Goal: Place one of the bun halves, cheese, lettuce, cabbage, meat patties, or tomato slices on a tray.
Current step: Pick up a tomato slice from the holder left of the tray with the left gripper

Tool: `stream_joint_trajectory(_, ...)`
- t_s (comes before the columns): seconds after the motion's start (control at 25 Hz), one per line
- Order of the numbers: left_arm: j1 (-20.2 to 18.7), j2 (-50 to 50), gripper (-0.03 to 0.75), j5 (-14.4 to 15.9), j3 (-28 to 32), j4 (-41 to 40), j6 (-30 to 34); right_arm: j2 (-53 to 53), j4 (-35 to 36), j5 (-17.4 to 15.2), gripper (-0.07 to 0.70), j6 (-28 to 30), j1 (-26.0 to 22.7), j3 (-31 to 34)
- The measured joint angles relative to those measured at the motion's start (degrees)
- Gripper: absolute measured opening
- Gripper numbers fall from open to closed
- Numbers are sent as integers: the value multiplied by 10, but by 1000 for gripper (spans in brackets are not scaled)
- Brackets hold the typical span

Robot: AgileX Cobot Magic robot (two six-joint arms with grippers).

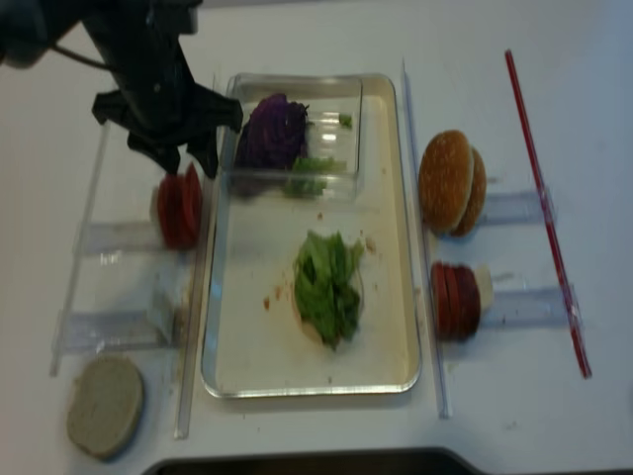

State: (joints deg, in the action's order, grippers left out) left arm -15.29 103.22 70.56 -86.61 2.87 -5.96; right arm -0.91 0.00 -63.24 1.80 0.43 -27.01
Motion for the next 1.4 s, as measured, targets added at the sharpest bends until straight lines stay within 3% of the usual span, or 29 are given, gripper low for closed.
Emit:
stream_joint_trajectory(0.24,0,26,336,-1,0,0,0,0,0,0,564,-1,0,0)
stream_joint_trajectory(0.64,0,28,86,-2,0,-19,-1,0,0,0,564,-2,0,0)
stream_joint_trajectory(1.4,0,-44,78,-1,0,15,-23,0,0,0,564,-2,0,0)
